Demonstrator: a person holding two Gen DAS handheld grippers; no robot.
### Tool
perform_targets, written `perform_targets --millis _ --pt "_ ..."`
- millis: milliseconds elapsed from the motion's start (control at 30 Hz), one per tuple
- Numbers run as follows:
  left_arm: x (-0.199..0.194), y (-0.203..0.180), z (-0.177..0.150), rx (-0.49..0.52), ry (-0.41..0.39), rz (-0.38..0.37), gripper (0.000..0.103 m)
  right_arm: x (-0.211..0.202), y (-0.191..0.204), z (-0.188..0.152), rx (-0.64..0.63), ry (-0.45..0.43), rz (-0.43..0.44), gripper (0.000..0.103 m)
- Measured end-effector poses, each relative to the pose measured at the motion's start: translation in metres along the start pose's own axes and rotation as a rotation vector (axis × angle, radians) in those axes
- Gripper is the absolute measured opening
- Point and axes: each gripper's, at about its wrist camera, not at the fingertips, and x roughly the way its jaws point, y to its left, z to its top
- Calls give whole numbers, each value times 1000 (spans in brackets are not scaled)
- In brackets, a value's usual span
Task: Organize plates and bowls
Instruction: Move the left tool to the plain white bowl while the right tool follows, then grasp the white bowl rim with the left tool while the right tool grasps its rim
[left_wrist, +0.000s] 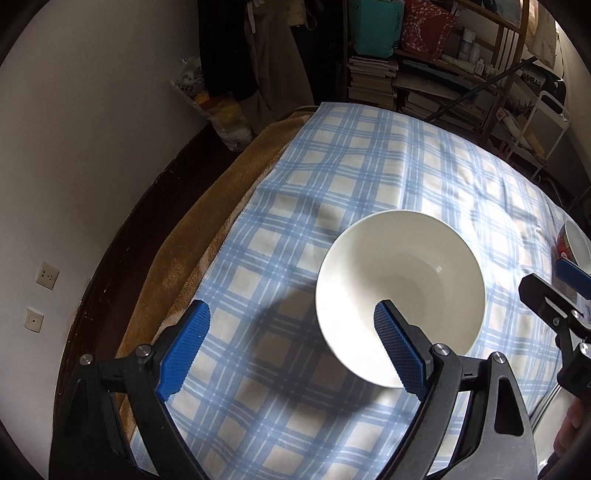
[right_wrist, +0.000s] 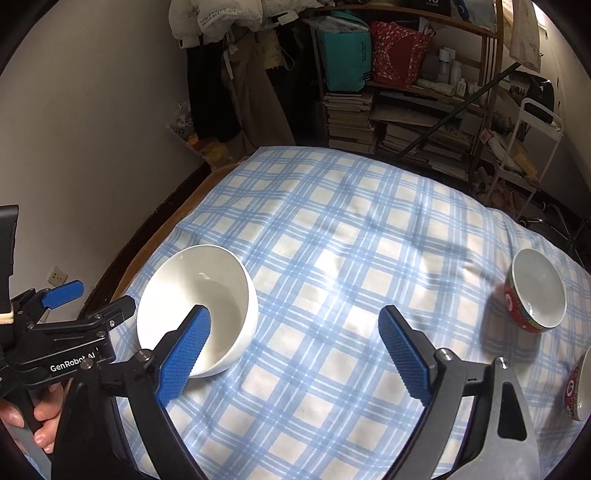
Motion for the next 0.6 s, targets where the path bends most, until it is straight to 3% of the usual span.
perform_targets --millis 200,300,367,467,567,600 --pt "34 0 2 -31 82 -21 88 40 2 -2 18 81 42 80" --pt "45 -3 1 -28 110 -20 67 52 4 -1 28 112 54 76" --pt "53 -1 0 -55 142 -39 47 59 4 0 42 136 56 72" --pt "62 8 -1 -141 158 -98 34 66 3 1 68 161 53 69" --pt "63 16 -2 -209 174 -212 16 70 2 2 93 185 93 49" --pt "62 16 -2 -214 175 -235 15 71 2 1 100 193 112 39"
